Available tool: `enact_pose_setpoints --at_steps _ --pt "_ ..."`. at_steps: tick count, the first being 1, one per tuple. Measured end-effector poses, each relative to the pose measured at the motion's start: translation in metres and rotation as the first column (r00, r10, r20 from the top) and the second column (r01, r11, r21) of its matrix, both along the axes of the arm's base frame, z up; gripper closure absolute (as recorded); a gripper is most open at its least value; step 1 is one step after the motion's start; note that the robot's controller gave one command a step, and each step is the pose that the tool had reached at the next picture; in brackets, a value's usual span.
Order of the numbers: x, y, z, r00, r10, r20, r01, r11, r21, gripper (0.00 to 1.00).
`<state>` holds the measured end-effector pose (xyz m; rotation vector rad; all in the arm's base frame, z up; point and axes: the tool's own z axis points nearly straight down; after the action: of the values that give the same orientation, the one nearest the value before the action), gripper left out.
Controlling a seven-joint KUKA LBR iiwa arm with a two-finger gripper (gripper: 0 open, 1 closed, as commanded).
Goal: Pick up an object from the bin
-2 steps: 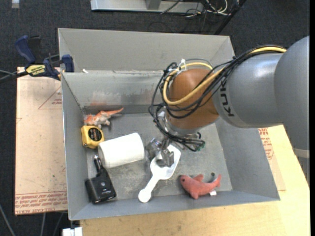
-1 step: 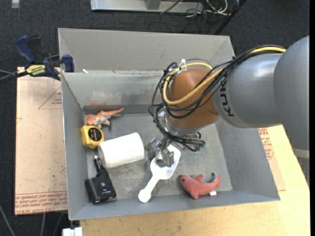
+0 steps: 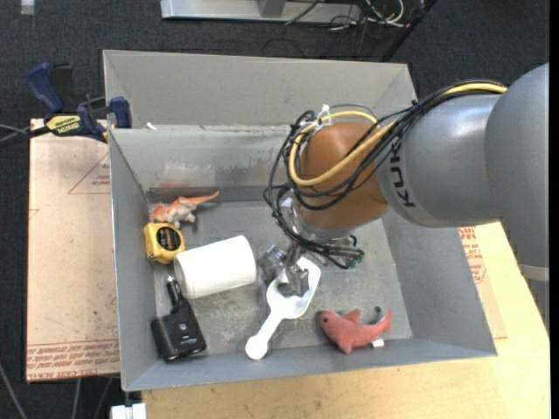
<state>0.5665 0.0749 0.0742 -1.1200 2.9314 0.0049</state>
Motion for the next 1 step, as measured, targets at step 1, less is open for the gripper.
enact_pose_setpoints --at_steps 1 --pt "0.0 0.0 0.0 1.0 0.0 0.0 0.0 1.0 0.0 1.0"
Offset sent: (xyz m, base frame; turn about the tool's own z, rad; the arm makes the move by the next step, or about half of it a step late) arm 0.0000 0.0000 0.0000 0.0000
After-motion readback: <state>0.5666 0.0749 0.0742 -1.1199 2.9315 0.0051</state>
